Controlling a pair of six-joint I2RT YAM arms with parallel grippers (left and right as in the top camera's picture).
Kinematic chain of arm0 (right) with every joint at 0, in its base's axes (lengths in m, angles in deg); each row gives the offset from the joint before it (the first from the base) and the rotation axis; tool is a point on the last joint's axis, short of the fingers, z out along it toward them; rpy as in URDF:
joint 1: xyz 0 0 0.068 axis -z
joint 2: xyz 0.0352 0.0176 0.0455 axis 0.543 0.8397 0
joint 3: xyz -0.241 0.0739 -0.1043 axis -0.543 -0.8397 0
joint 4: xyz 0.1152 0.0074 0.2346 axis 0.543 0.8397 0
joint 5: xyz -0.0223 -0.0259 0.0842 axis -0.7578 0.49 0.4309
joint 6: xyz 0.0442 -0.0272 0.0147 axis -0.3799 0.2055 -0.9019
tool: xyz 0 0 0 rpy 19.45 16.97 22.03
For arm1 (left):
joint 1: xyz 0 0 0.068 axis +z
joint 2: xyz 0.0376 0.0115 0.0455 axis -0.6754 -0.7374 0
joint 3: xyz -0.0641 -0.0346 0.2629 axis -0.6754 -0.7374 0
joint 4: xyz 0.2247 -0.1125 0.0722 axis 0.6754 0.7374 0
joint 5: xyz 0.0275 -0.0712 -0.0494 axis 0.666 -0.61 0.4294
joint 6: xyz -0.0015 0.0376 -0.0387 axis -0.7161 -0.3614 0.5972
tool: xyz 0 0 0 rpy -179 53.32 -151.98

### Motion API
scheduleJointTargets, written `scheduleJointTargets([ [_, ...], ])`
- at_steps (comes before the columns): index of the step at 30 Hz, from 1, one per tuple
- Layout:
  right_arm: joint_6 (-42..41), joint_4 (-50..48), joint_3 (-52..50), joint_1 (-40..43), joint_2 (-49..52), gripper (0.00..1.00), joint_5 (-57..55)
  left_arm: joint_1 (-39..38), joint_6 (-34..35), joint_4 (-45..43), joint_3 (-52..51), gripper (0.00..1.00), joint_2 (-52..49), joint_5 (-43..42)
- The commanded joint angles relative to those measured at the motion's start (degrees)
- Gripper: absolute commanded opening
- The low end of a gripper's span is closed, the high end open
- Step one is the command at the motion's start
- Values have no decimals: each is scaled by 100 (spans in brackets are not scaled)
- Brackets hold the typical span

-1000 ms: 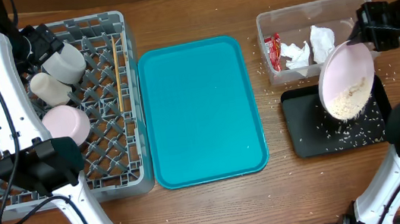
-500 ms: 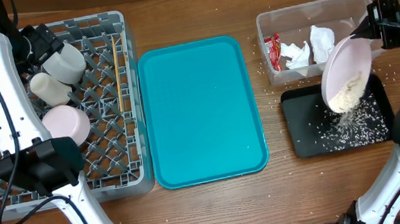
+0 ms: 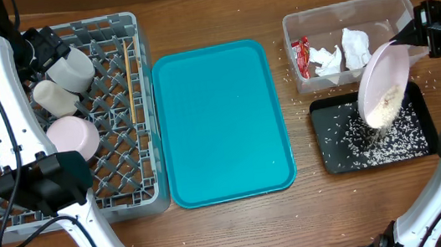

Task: Sort waste into correct bins and load items into the dishwasher
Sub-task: 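Tilt the plate with the right gripper to dump rice onto the black tray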

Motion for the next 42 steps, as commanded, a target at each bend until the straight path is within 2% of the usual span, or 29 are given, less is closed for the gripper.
scheduleJointTargets([
  [1,297,-20,57,85,-258,3,348,13,103,13,72,100,179,-22],
  [3,584,-173,57,87,-258,3,568,13,103,13,72,100,179,-22],
  [21,1158,-70,55,164,-251,3,990,13,103,11,72,100,179,-22],
  [28,1088,31,55,219,-247,3,796,13,103,13,72,100,179,-22],
  [32,1541,-13,55,262,-238,3,1453,13,103,13,72,100,179,-22],
  [42,1602,149,55,415,-232,3,1071,13,103,11,72,100,177,-22],
])
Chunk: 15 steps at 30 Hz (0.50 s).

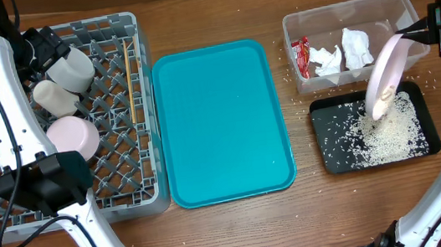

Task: Sort waste into correct bins and load items into the dishwasher
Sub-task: 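Tilt the plate with the right gripper to dump rice onto the black tray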

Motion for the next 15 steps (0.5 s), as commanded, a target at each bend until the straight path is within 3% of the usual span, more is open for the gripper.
scheduleJointTargets([
  [1,120,-225,55,68,-225,4,-160,13,103,13,72,100,177,-22],
  [3,-26,-223,52,101,-192,3,-472,13,103,11,72,100,179,-22],
  [15,634,26,55,188,-173,3,306,13,103,13,72,100,179,-22],
])
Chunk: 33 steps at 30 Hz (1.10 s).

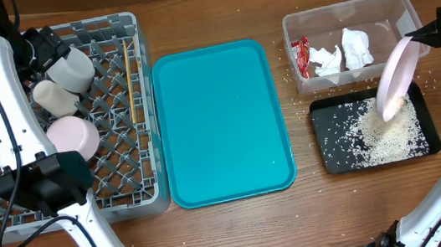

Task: Sort waste into correct bins and load items into the dishwasher
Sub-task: 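Tilt the plate with the right gripper to dump rice onto the black tray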

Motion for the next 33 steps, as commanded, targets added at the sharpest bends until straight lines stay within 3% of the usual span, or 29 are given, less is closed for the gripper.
scheduleJointTargets([
  [1,284,-26,55,13,-173,3,529,13,103,13,72,100,179,-22],
  [18,-81,66,15,24,-140,3,922,13,103,13,72,100,177,-22],
  [21,203,20,11,24,-153,4,1377,13,103,13,72,100,179,-22],
  [29,-164,22,-52,96,-144,4,813,13,103,11,72,100,179,-22],
  [33,63,59,-61,116,-142,3,737,13,103,11,72,100,179,-22],
])
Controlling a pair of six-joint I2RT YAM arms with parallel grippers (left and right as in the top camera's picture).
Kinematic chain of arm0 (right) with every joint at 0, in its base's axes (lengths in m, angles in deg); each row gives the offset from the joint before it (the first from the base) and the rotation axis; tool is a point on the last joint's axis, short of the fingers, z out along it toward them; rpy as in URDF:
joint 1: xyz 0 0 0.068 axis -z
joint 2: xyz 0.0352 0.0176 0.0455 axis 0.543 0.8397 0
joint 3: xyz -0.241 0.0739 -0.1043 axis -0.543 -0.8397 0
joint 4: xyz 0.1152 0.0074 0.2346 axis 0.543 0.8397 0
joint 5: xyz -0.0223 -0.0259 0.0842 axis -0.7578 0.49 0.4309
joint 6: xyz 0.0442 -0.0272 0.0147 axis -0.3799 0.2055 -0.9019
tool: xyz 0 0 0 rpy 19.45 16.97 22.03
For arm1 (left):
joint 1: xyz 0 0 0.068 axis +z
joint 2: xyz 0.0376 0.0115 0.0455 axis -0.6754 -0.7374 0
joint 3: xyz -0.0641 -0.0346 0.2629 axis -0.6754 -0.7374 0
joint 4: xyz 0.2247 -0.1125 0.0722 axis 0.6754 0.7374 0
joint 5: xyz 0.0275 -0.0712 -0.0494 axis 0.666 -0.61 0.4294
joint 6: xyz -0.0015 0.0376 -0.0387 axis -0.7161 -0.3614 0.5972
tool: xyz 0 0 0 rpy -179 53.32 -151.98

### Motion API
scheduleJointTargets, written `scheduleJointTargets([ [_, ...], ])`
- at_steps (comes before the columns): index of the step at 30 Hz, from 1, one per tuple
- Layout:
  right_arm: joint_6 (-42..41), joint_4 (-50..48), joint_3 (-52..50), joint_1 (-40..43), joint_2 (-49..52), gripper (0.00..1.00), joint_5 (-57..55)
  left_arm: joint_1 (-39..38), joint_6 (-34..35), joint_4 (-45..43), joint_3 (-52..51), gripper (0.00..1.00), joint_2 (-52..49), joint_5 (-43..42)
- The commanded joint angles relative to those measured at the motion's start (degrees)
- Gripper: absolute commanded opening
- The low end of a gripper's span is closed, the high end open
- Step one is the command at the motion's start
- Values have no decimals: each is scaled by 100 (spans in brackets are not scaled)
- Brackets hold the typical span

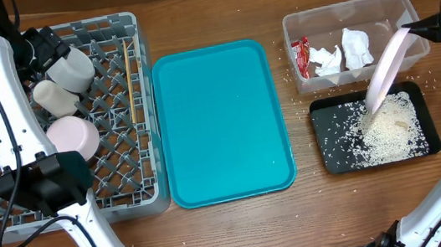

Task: Sort waste into correct bins and load items into the dishwasher
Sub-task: 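Tilt the plate with the right gripper to dump rice onto the black tray, then carry the empty plate left and set it on the teal tray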

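Observation:
My right gripper point(413, 28) is shut on the rim of a pink plate point(385, 73), held steeply tilted, nearly on edge, over the black tray point(331, 154). A heap of white rice point(390, 130) lies in that tray under the plate's lower edge. At the far left my left gripper point(41, 51) sits over the grey dishwasher rack point(120, 165), against a white cup point(72, 69); its fingers are hard to make out. A second white cup point(54, 96), a pink bowl point(74, 135) and wooden chopsticks point(128, 80) lie in the rack.
A teal tray point(220, 123) lies in the middle of the table. The clear plastic bin point(301, 21) behind the black tray holds crumpled white paper and a red wrapper. Loose rice grains are scattered on the wood around both containers.
The pink plate is tilted more steeply, now almost edge-on, with its lower edge shifted a little left over the rice. The left arm is unchanged.
The right gripper first held the pink plate tilted over the black tray with rice still on it. Later the plate stood steeper and a rice heap had formed in the tray. Now the plate is nearly vertical and the heap is larger. The left arm stayed at the rack.

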Motion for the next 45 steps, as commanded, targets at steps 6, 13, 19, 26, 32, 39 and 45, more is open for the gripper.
scheduleJointTargets([
  [6,-225,-310,-109,179,-146,3,122,13,103,11,72,100,175,-22],
  [13,376,-2,-319,474,-146,3,98,13,103,13,72,100,175,-22],
  [19,649,-72,-323,492,-122,3,57,13,103,13,72,100,175,-22],
  [26,721,-2,-330,492,-116,3,463,13,103,13,72,100,175,-22],
  [32,1169,-2,-328,280,-153,4,1126,13,103,13,72,100,175,-22],
  [39,1169,-315,-146,-315,-426,4,1427,13,103,11,72,100,175,-22],
  [45,905,-970,22,-1366,-1130,4,498,13,103,13,72,100,175,-22],
])
